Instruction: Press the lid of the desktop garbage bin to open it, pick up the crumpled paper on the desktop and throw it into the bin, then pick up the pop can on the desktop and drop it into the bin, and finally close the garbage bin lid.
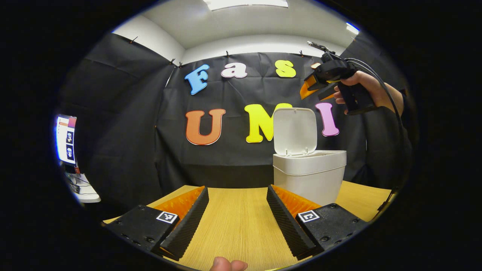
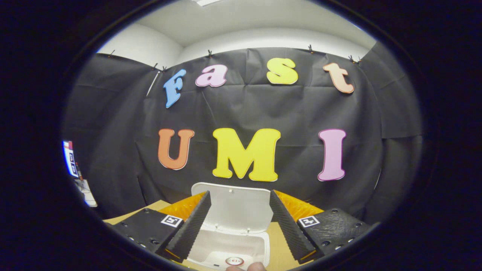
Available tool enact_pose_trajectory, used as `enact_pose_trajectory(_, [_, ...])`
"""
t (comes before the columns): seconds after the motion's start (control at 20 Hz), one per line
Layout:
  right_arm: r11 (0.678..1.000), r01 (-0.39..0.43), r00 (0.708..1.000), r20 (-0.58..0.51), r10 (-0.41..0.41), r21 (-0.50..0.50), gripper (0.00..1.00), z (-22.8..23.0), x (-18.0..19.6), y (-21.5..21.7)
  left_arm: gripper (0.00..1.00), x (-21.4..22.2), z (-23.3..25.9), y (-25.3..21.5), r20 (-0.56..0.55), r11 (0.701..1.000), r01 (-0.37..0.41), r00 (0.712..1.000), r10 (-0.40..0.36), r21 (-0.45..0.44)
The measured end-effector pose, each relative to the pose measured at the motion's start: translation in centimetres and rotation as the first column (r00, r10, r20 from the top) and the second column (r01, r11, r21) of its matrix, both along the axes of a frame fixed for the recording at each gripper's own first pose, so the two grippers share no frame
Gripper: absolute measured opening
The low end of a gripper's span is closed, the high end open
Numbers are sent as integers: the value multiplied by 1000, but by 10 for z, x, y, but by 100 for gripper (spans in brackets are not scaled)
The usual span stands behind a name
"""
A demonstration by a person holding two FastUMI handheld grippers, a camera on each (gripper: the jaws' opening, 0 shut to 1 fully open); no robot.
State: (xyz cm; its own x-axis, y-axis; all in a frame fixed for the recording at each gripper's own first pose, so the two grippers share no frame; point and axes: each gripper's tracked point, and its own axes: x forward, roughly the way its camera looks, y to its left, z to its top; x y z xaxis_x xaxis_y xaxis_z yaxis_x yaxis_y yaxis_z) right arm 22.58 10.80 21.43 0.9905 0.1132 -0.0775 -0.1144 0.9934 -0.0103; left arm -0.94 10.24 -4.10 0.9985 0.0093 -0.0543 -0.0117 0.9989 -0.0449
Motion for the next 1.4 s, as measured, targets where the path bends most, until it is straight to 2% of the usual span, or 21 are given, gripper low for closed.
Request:
enact_pose_trajectory(0.2, [999,13,1000,6,-12,-46,97,12,38,12,99,-1,1,6,-5,1000,-15,1000,15,5])
enact_pose_trajectory(0.45, [999,14,1000,-8,-14,-44,94,13,77,29,100,-1,-1,4,-15,1000,-1,1000,1,22])
enact_pose_trajectory(0.8, [999,2,997,-71,-5,-40,94,-6,98,35,100,0,-1,12,-16,1000,-15,1000,15,14])
enact_pose_trajectory(1.05, [1000,-4,995,-103,1,-24,95,-12,90,30,100,0,-3,7,-19,1000,-3,1000,3,9])
enact_pose_trajectory(1.15, [1000,-17,993,-117,18,3,99,-16,78,31,100,0,-3,4,-18,1000,2,1000,-1,16])
enact_pose_trajectory(1.2, [999,-27,992,-123,29,21,95,-19,70,32,100,1,-2,3,-15,1000,3,1000,-2,25])
enact_pose_trajectory(1.25, [999,-35,991,-131,39,35,98,-22,62,31,100,2,-1,2,-9,999,3,1000,-2,34])
enact_pose_trajectory(1.4, [998,-49,986,-155,56,46,95,-41,32,28,99,3,-4,-6,-13,999,18,1000,-17,47])
